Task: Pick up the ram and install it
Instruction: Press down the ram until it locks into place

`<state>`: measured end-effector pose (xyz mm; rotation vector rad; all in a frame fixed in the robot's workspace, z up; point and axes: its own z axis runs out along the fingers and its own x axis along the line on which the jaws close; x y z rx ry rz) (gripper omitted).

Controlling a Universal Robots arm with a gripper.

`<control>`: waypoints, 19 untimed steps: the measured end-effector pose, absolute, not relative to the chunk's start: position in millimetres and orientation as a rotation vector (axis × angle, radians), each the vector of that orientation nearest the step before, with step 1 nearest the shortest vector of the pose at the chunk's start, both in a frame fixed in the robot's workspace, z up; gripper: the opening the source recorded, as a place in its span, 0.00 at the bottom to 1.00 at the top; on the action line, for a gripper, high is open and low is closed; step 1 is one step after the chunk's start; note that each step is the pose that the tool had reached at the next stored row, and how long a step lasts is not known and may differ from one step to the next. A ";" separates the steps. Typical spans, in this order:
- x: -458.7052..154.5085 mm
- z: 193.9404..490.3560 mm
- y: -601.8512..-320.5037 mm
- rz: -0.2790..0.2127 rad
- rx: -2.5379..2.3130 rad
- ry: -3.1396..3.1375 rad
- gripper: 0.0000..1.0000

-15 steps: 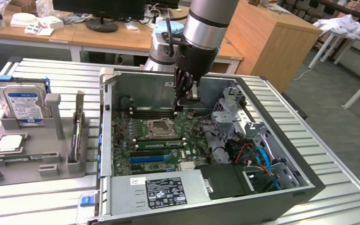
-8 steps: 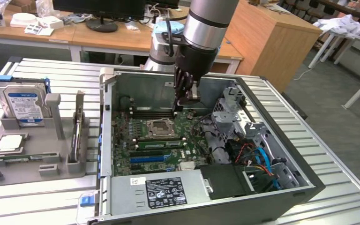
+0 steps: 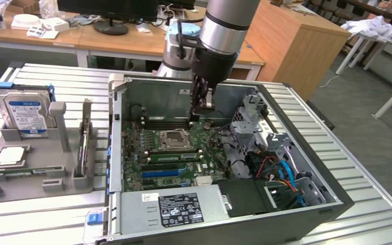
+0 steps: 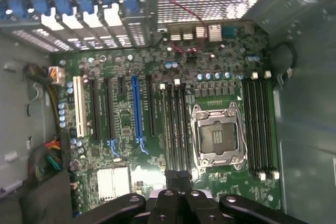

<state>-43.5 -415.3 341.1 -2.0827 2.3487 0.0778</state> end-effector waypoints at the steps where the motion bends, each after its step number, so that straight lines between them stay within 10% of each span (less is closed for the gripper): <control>1: -43.5 341.1 -415.3 0.078 -2.063 2.365 0.11; 19: -43.5 340.4 -415.3 0.076 -1.656 2.657 0.11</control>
